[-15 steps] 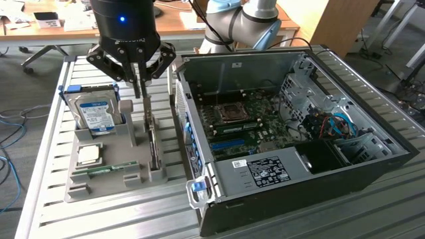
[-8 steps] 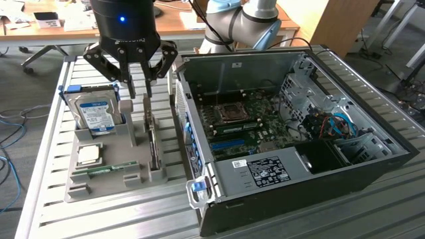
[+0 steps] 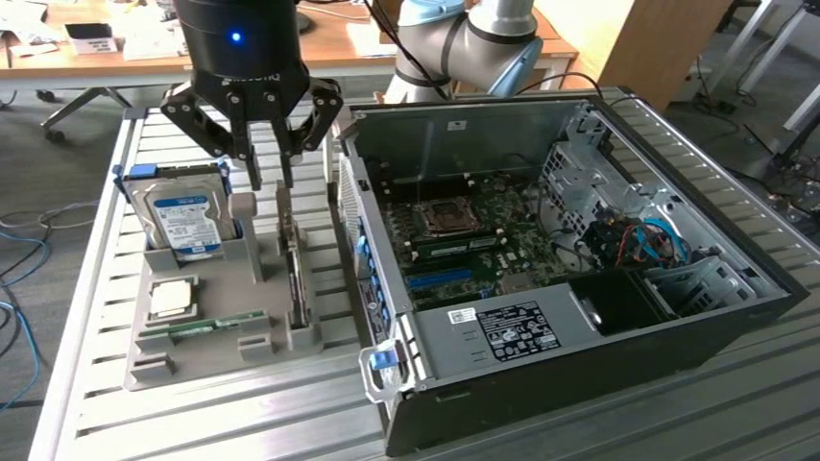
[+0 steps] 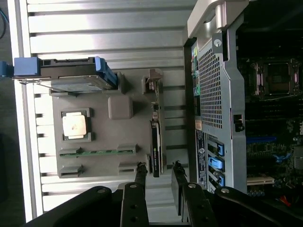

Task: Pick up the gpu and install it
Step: 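Pick up the gpu and move the gpu toward the slot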

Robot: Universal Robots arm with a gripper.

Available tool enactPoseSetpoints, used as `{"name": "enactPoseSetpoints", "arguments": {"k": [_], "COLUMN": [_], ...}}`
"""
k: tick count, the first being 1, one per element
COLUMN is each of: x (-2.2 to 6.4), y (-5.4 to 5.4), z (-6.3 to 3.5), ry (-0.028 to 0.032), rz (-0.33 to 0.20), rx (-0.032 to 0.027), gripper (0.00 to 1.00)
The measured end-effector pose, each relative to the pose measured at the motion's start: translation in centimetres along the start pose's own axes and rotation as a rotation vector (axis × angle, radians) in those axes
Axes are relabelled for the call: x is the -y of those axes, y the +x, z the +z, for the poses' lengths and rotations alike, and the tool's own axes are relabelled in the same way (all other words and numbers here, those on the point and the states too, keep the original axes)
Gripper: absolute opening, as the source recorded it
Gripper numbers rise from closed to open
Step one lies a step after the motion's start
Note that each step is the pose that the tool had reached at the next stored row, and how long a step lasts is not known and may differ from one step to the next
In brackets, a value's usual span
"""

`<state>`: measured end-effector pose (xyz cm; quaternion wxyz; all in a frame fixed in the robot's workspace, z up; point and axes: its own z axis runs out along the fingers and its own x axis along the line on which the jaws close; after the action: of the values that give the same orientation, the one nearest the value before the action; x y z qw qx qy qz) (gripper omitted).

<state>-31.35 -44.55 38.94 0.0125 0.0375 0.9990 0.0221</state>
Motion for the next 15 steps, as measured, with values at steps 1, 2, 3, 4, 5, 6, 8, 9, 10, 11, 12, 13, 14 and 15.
{"name": "enactPoseSetpoints", "arguments": {"k": [1, 2, 3, 4, 5, 6, 8, 9, 10, 11, 12, 13, 14, 15], "x": [0.0, 0.0, 0.01, 0.01, 0.01, 0.01, 0.02, 0.02, 0.02, 0.02, 0.02, 0.02, 0.02, 0.02], "y": [0.0, 0.0, 0.0, 0.0, 0.0, 0.01, 0.01, 0.01, 0.01, 0.01, 0.01, 0.01, 0.01, 0.01], "z": [0.04, 0.1, 0.15, 0.22, 0.29, 0.36, 0.42, 0.42, 0.42, 0.43, 0.43, 0.43, 0.43, 0.43], "ry": [-0.0001, 0.0, 0.0, 0.0, 0.0, -0.0001, 0.0, 0.0001, 0.0001, 0.0001, 0.0, 0.0, 0.0001, 0.0], "rz": [0.0, 0.0, 0.0, 0.0, 0.0, 0.0, 0.0, 0.0, 0.0, 0.0, 0.0, 0.0, 0.0, 0.0], "rx": [0.0001, 0.0001, 0.0, 0.0, 0.0, 0.0, 0.0, -0.0001, -0.0001, -0.0001, 0.0, 0.0, 0.0, 0.0], "gripper": [0.36, 0.36, 0.36, 0.36, 0.36, 0.36, 0.36, 0.36, 0.36, 0.36, 0.36, 0.36, 0.36, 0.36]}}
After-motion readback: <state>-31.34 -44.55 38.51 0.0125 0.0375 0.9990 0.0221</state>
